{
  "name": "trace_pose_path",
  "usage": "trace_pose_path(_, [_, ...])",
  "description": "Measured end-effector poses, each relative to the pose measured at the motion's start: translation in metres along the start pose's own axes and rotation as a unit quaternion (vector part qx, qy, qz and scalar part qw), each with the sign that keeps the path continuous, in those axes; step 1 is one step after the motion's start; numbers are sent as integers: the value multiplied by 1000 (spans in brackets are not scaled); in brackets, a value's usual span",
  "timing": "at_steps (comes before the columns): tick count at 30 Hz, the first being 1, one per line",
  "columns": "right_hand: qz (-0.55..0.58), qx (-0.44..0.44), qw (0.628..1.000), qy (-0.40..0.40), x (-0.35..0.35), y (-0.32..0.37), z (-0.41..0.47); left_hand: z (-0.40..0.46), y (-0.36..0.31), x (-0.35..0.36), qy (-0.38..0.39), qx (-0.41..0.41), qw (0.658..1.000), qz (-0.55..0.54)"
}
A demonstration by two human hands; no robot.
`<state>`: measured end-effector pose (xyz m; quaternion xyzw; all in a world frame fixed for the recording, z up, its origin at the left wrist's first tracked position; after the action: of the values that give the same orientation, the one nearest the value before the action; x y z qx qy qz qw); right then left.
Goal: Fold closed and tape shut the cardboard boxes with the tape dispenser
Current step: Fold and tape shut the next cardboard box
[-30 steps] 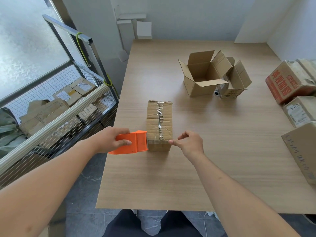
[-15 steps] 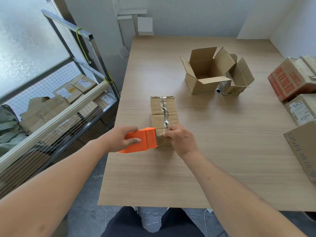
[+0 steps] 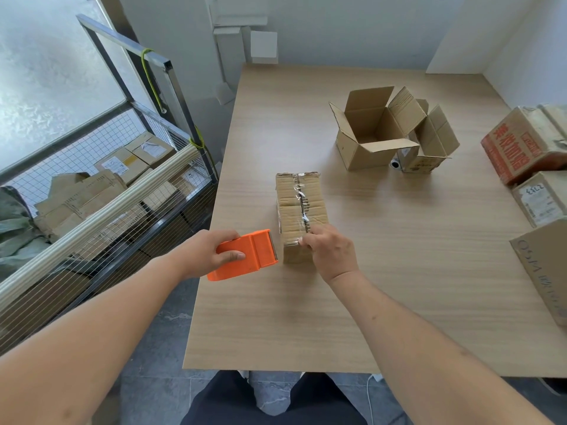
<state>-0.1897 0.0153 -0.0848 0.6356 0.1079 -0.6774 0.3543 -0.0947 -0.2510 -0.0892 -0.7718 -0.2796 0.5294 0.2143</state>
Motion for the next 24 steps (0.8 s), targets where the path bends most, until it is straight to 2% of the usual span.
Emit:
trace_pose_path(10, [-12, 20, 1000, -14, 1, 2, 0, 3, 3, -11, 38, 5, 999, -3])
trace_pose_path(17, [-7, 17, 1000, -18, 2, 0, 0, 2, 10, -14, 46, -30, 997, 57])
trace_pose_path(24, [-19, 28, 999, 2, 6, 1, 0, 11, 0, -11, 9, -46, 994, 95])
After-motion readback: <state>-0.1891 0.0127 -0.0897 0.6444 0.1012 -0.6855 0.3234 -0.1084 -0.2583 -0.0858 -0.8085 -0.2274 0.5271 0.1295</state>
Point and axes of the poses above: each hand's wrist, its own z-axis towards the middle knuckle, its own x-axis out of the palm, y = z × x, the point moved 3 cm from there along z, towards the middle knuckle, and after that the axes turned 3 degrees about -x, right-handed, at the moved point
